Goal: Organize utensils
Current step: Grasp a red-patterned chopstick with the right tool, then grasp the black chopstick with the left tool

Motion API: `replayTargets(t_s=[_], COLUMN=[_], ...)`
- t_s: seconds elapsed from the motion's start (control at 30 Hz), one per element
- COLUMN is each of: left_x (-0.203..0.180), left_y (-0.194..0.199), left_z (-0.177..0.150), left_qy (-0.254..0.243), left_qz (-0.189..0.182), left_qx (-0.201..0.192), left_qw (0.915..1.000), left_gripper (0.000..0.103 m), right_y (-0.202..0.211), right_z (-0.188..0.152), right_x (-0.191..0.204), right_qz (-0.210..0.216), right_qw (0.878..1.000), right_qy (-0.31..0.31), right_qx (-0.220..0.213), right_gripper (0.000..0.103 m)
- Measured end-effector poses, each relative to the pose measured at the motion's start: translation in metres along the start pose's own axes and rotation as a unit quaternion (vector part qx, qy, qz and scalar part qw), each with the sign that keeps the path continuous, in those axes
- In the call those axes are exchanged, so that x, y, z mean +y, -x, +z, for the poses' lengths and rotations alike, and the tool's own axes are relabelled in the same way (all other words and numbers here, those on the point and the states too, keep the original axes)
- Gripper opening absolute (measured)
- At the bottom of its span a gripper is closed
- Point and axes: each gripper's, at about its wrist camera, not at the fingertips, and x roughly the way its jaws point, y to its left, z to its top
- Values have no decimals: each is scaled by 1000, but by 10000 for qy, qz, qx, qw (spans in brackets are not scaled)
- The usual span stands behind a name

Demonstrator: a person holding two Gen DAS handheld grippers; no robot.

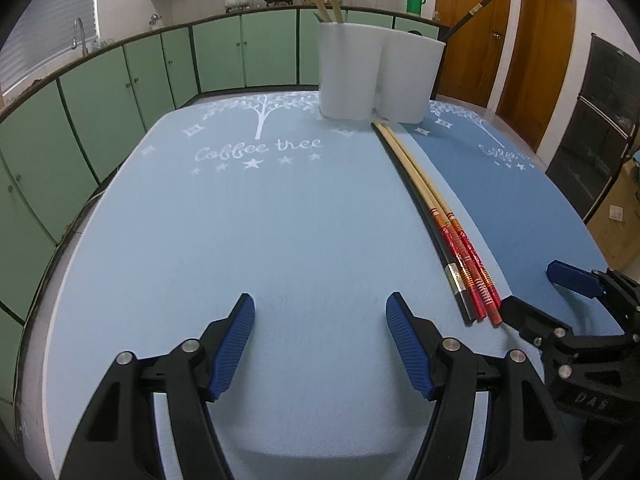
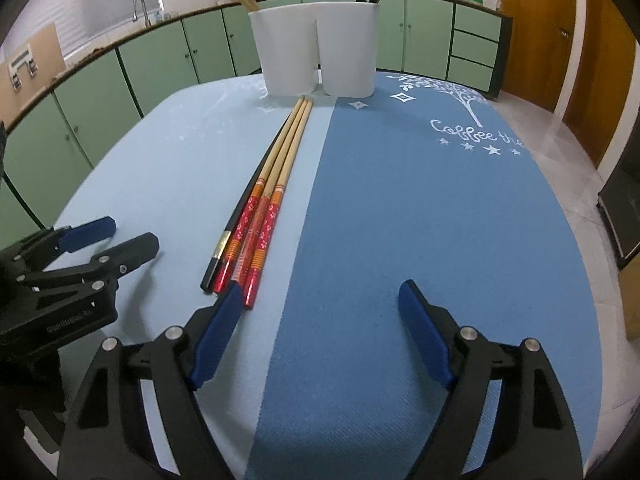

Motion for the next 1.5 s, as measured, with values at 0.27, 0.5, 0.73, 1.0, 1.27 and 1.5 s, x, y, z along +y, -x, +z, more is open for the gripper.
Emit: replayTargets(t_s=[0.27,0.5,0.73,1.0,1.27,1.5], left_x=[-1,0,-2,-15,-40,-56], left_y=[-3,-2,-2,1,5,-3], left_z=[0,-1,-1,-3,-3,-1], left_qy=[-28,-40,-40,-149,-326,-499], left_qz=[-17,6,33,-82,-373,-276], left_qx=[27,24,34,39,23,99], left_qw=[10000,10000,10000,9998,9988,9983], left_gripper=[70,71,71,71,71,73], right_y=[1,1,1,6,9,9], right_z=[0,0,0,-3,-7,-8], right_x=[3,10,17,1,-27,-27], right_qz=[-173,-108,257,146,-14,-19], right_qw=[9998,9998,9994,9999,9996,9996], right_qy=[97,193,234,-12,-288,-275], right_qx=[30,-7,-14,-31,-57,-67], right_gripper=[74,50,6,5,5,5])
